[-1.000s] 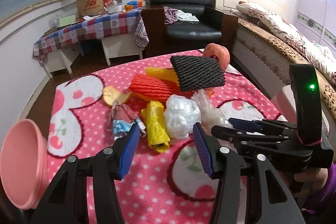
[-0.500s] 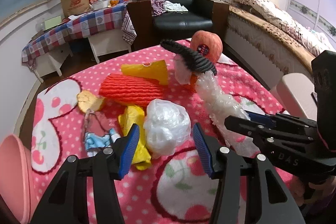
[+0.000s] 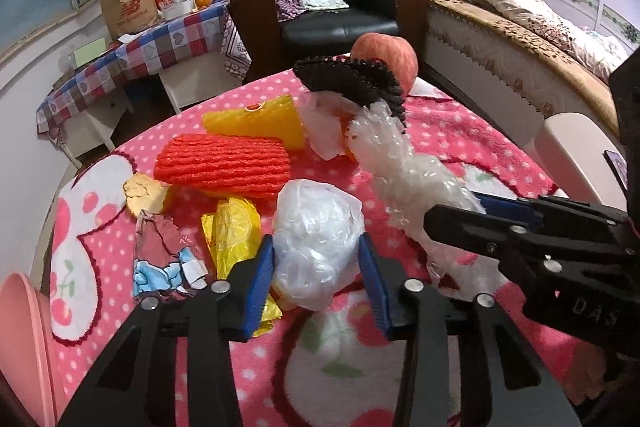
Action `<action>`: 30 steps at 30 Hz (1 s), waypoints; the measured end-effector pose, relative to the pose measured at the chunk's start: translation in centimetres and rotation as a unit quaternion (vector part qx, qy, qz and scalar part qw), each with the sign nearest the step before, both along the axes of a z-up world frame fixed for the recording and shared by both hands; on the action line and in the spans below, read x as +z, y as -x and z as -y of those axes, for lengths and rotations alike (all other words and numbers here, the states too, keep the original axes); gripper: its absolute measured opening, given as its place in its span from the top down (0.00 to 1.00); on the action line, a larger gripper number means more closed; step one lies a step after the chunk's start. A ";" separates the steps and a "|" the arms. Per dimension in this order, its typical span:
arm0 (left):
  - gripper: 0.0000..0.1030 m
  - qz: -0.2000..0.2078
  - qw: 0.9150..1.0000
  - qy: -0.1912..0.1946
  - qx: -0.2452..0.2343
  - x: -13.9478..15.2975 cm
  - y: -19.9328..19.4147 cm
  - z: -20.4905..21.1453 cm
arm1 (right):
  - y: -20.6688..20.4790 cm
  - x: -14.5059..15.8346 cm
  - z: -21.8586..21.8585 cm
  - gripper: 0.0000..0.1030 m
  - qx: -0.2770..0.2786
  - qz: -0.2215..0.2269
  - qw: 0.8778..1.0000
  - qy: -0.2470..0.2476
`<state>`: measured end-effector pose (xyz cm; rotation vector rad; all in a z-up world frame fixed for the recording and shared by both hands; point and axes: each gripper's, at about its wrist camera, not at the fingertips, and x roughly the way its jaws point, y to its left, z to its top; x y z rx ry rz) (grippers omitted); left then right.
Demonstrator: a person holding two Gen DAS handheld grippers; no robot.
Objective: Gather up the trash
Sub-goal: 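Grasp the white plastic bag with the left tool while the right tool grasps the clear plastic bag, then carry both plastic bags over the pink bucket and open both tools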
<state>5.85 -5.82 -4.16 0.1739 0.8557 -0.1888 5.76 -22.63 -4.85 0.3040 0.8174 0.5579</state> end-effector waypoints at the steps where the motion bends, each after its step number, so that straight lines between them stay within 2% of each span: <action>1: 0.64 0.002 1.000 0.003 0.000 0.1 0.1 0.0 | 0.0 0.0 0.0 0.75 0.001 0.000 1.000 -0.002; 19: 0.66 0.034 0.998 0.043 0.023 3.9 4.7 -2.5 | 1.0 0.4 -0.6 0.75 0.014 0.018 1.000 0.016; 27: 0.66 0.053 0.996 0.059 0.044 5.3 7.1 -4.8 | 1.9 0.6 -1.1 0.75 0.017 0.006 1.000 0.018; 30: 0.66 0.059 0.994 0.068 0.057 5.6 7.7 -5.9 | 2.6 1.4 -1.9 0.75 0.026 0.017 0.999 0.022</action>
